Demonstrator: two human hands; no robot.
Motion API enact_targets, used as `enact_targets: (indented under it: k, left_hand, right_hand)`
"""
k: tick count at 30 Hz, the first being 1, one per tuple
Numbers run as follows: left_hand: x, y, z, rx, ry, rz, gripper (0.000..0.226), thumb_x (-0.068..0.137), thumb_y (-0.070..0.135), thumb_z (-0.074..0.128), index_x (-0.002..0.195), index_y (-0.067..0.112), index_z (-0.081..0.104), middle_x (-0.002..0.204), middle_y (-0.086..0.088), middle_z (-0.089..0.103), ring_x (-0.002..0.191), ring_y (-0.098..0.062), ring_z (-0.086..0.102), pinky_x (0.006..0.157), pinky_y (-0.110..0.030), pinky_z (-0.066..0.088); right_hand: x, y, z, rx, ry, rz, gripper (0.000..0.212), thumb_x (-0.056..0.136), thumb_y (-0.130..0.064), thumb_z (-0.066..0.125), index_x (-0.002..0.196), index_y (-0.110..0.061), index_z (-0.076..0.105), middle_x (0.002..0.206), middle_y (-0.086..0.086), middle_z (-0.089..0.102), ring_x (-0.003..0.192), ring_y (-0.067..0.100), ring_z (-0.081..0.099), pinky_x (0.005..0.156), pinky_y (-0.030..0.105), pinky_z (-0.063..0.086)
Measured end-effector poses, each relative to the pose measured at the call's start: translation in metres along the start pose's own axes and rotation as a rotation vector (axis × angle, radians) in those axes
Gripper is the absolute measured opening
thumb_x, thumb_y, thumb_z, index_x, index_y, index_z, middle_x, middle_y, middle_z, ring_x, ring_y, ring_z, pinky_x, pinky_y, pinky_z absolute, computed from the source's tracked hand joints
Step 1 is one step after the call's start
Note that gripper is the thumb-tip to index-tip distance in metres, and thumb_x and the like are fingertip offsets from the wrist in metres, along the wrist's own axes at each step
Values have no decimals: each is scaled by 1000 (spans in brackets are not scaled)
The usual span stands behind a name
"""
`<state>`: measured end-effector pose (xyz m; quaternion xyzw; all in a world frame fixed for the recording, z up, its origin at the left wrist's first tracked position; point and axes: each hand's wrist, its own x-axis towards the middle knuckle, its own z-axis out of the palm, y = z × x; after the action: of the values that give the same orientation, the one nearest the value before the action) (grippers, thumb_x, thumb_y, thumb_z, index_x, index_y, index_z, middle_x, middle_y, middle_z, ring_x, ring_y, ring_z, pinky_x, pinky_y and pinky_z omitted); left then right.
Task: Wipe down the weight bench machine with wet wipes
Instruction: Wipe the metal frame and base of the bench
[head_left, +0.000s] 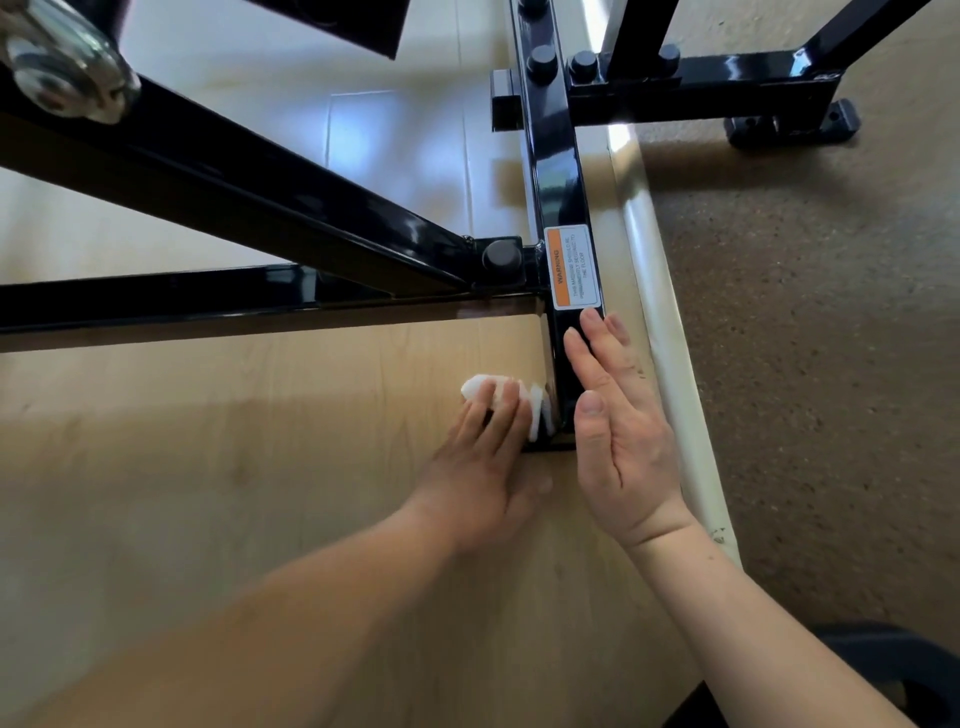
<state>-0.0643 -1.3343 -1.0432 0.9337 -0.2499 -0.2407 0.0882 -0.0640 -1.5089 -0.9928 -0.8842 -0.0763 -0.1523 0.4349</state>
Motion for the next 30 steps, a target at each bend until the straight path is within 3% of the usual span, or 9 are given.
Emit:
enact_targets:
  k: [4, 8, 12, 14, 17, 20, 23, 25, 30]
  left_hand:
    - [-25, 11, 20, 19, 11, -6, 84, 104, 65, 15, 155, 18, -31, 162, -1, -41, 147, -19, -42, 127, -42, -13]
    - [11, -16, -13, 110, 13, 114, 80, 106, 60, 21, 162, 16, -14, 169, -3, -25, 153, -16, -31, 129, -39, -7]
    - [20, -6, -18, -35, 94, 50, 73, 108, 52, 30, 165, 14, 3, 171, 0, -6, 157, -14, -14, 129, -33, -5]
    - [5, -5, -1, -1, 182, 105, 62, 109, 44, 36, 162, 13, 26, 170, -3, 16, 157, -16, 4, 129, -36, 13]
    - [1, -18, -1, 6, 236, 273, 46, 102, 28, 61, 146, 13, 58, 154, -7, 51, 145, -25, 45, 107, -44, 51]
    - [0, -19, -31, -154, 167, 182, 37, 103, 21, 59, 140, 25, 64, 153, 4, 54, 140, -20, 51, 106, -30, 46]
    - [-7, -5, -45, -533, 272, -139, 22, 103, 27, 58, 117, 26, 75, 114, 4, 75, 103, -18, 69, 88, -33, 55]
    - [-6, 4, -47, -649, 289, -240, 19, 102, 25, 59, 113, 21, 75, 109, 3, 75, 100, -18, 68, 87, -38, 55]
    - [8, 12, -30, -278, 109, -72, 30, 101, 37, 58, 127, 26, 68, 159, 5, 40, 149, -20, 27, 114, -30, 32]
  right_hand:
    - [0, -2, -1, 2, 1, 11, 51, 107, -23, 31, 150, -2, 48, 163, 11, 39, 156, 26, 26, 127, 41, 26]
    - [0, -1, 0, -4, 8, 15, 51, 107, -24, 32, 150, -2, 48, 164, 11, 38, 157, 26, 25, 127, 38, 24]
    - [-3, -5, -3, -43, -50, 56, 55, 107, -29, 30, 156, -5, 38, 169, 8, 27, 159, 22, 19, 128, 31, 17]
    - [-4, -11, -6, -51, -98, 101, 58, 109, -35, 26, 160, -8, 30, 171, 3, 19, 159, 16, 13, 128, 25, 12]
    - [-4, -18, -13, 26, -153, 195, 64, 109, -49, 16, 161, -15, 30, 172, -8, 16, 159, 7, 9, 128, 25, 9]
    - [-5, -25, -23, 209, -178, 329, 65, 108, -55, 14, 160, -22, 35, 169, -21, 20, 156, -1, 10, 129, 31, 12]
    - [-8, -31, -29, 296, -184, 377, 59, 109, -48, 15, 157, -25, 40, 166, -26, 23, 155, -5, 12, 129, 34, 13]
    - [-8, -33, -31, 315, -186, 409, 58, 110, -47, 15, 157, -25, 41, 166, -27, 24, 154, -6, 12, 129, 33, 12]
    - [-11, -33, -28, 305, -175, 394, 56, 110, -47, 18, 156, -27, 42, 165, -28, 24, 154, -5, 14, 127, 24, 12]
